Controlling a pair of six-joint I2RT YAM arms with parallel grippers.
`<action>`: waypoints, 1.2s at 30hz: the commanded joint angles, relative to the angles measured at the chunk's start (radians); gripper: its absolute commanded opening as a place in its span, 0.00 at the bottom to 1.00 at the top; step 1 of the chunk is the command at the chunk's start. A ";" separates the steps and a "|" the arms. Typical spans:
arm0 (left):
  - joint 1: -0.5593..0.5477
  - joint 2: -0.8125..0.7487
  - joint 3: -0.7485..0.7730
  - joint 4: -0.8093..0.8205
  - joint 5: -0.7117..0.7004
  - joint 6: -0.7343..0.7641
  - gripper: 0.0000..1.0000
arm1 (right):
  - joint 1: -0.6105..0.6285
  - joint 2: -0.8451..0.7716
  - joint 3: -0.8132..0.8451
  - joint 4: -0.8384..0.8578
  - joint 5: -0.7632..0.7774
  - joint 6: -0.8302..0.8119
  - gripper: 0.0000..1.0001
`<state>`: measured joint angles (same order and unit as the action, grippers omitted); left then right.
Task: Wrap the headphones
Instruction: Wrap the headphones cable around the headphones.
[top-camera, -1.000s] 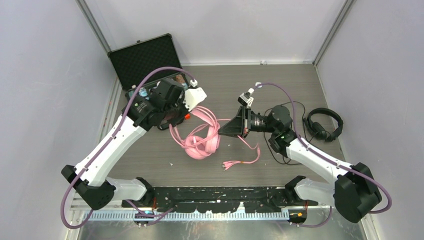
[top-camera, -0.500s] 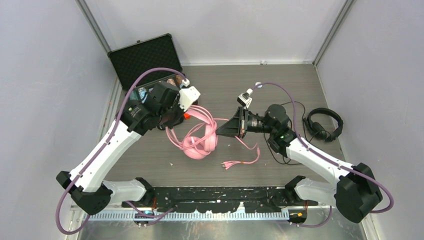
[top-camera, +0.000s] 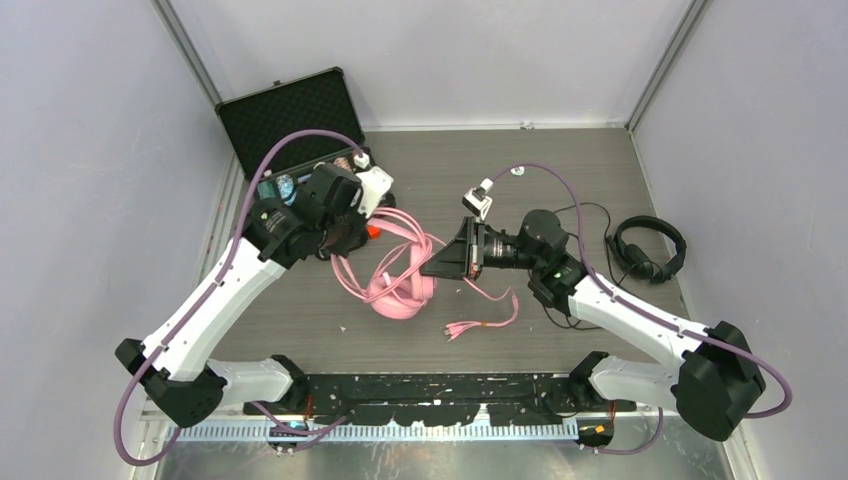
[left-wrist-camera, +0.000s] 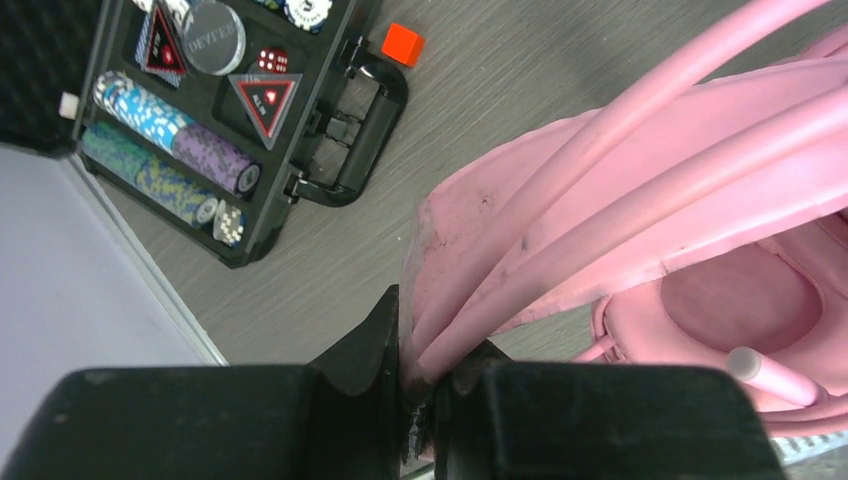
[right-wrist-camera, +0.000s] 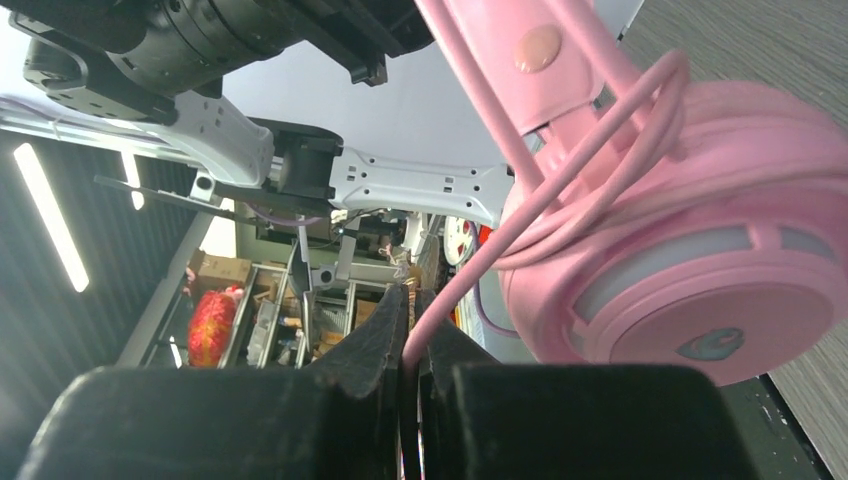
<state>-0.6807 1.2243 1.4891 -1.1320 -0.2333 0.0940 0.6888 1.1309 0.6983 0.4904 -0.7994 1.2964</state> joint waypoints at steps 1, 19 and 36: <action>0.015 -0.014 0.056 0.011 -0.091 -0.163 0.00 | 0.028 0.001 0.052 0.042 0.021 -0.045 0.12; 0.029 -0.066 0.029 0.114 -0.137 -0.478 0.00 | 0.098 -0.032 0.093 -0.102 0.117 -0.182 0.12; 0.069 -0.171 -0.069 0.319 -0.092 -0.810 0.00 | 0.213 -0.089 0.131 -0.340 0.321 -0.472 0.12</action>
<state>-0.6270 1.1202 1.4223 -1.0374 -0.3511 -0.5529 0.8665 1.0679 0.7937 0.1841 -0.5514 0.9398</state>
